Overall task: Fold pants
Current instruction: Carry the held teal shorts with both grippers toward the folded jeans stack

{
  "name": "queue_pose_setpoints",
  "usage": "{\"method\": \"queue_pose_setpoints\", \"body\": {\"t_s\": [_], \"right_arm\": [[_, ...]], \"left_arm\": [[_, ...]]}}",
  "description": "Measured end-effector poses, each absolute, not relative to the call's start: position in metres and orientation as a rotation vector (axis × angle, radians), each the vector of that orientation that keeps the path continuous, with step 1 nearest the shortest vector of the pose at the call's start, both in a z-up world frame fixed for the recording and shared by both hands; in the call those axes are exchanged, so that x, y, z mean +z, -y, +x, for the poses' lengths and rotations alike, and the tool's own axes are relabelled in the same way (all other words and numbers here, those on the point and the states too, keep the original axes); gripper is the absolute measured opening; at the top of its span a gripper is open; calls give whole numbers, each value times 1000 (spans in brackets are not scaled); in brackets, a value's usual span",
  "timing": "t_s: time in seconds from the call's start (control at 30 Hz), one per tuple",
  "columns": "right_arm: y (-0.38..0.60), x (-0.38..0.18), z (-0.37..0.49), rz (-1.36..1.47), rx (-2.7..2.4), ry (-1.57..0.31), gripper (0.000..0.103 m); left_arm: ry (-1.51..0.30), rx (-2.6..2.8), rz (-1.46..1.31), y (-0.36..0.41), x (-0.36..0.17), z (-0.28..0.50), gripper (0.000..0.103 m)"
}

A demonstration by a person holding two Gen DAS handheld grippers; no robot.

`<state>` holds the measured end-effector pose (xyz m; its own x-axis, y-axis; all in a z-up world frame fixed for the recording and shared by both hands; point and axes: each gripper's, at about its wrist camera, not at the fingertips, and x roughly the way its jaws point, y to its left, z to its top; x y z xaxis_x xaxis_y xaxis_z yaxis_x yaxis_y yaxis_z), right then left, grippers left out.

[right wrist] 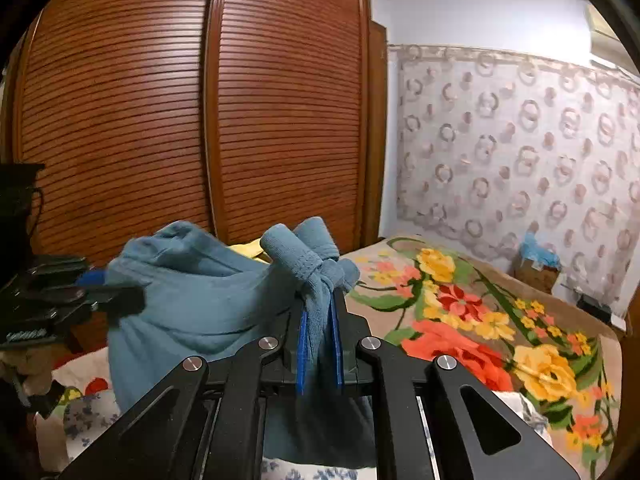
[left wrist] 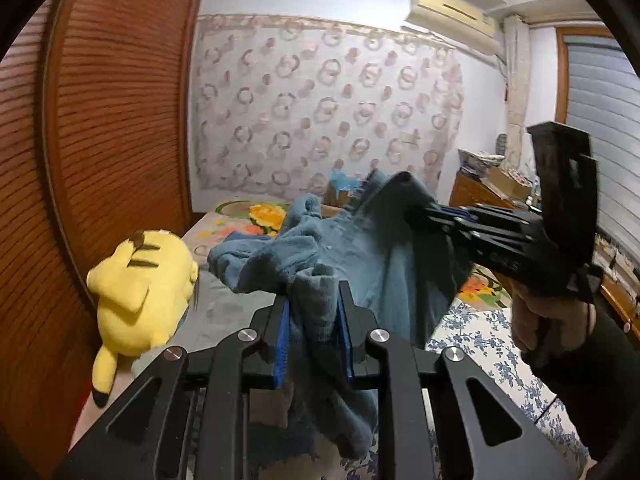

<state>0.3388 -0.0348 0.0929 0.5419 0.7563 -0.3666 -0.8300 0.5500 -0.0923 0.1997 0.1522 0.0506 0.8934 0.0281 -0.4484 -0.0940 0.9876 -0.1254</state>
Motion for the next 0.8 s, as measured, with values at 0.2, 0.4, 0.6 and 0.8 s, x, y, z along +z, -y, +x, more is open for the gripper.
{"method": "queue_pose_setpoints", "body": {"t_s": [0.2,0.4,0.6,0.8], "right_arm": [[-9,84,358,-349,986,-299,10],[-37,83,379,-368,1001,-319,10],[-41,83,388,-358,1013,-317,10],[-49,80,390,-360,1037,-300,10]], "left_arm": [[-470,142,-193,-172,39,196,22],[-474,194,-227,-190,30,202,22],[-468,226,-236,-196,24,207,22],[-437,228,-267,-199,22,201,22]]}}
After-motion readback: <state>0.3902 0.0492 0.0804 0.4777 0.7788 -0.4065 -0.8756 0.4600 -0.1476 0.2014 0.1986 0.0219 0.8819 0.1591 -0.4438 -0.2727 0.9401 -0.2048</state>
